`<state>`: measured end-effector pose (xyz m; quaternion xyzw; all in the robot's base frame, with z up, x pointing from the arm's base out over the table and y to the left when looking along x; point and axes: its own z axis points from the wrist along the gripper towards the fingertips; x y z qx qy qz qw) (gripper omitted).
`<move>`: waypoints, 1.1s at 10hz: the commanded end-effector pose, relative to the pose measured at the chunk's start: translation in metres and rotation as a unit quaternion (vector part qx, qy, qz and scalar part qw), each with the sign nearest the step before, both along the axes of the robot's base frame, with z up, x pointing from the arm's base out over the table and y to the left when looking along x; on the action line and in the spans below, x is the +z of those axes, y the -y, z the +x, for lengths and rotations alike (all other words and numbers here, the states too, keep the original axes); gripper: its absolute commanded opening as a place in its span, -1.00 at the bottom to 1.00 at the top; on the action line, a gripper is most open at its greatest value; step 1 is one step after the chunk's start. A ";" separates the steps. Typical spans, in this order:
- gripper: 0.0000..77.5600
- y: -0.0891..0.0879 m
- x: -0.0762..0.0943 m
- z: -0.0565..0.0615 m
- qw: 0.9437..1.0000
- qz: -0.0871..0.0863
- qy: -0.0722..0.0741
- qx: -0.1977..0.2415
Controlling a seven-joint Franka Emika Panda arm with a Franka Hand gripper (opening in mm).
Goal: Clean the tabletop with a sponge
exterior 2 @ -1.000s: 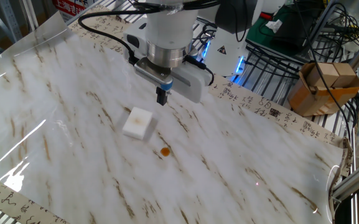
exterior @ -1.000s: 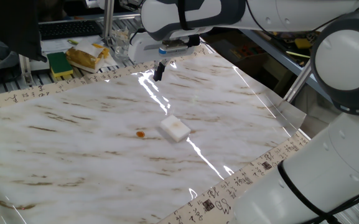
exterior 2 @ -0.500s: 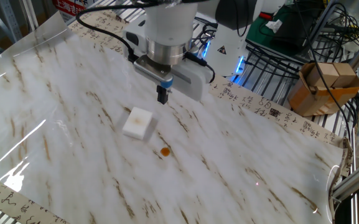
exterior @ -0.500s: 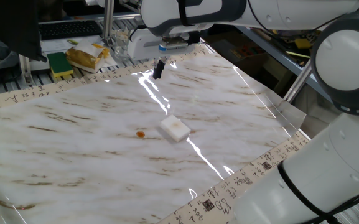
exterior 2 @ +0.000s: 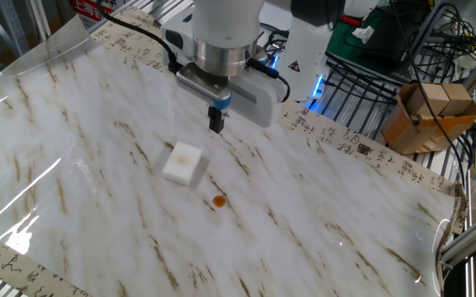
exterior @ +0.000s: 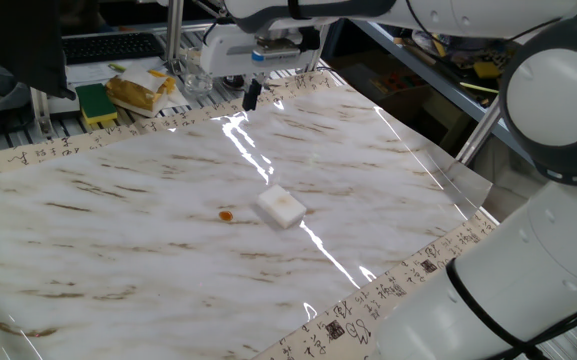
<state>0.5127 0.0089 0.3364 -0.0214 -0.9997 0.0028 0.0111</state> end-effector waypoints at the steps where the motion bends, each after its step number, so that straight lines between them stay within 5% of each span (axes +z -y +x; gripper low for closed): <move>1: -1.00 0.000 0.000 0.000 1.000 0.002 -0.004 -0.013; 6: -1.00 0.000 -0.001 0.000 0.999 -0.002 0.020 -0.027; 9: -1.00 0.000 -0.001 0.000 0.999 0.000 0.003 -0.035; 11: -1.00 0.000 -0.001 0.000 0.999 -0.002 0.006 -0.044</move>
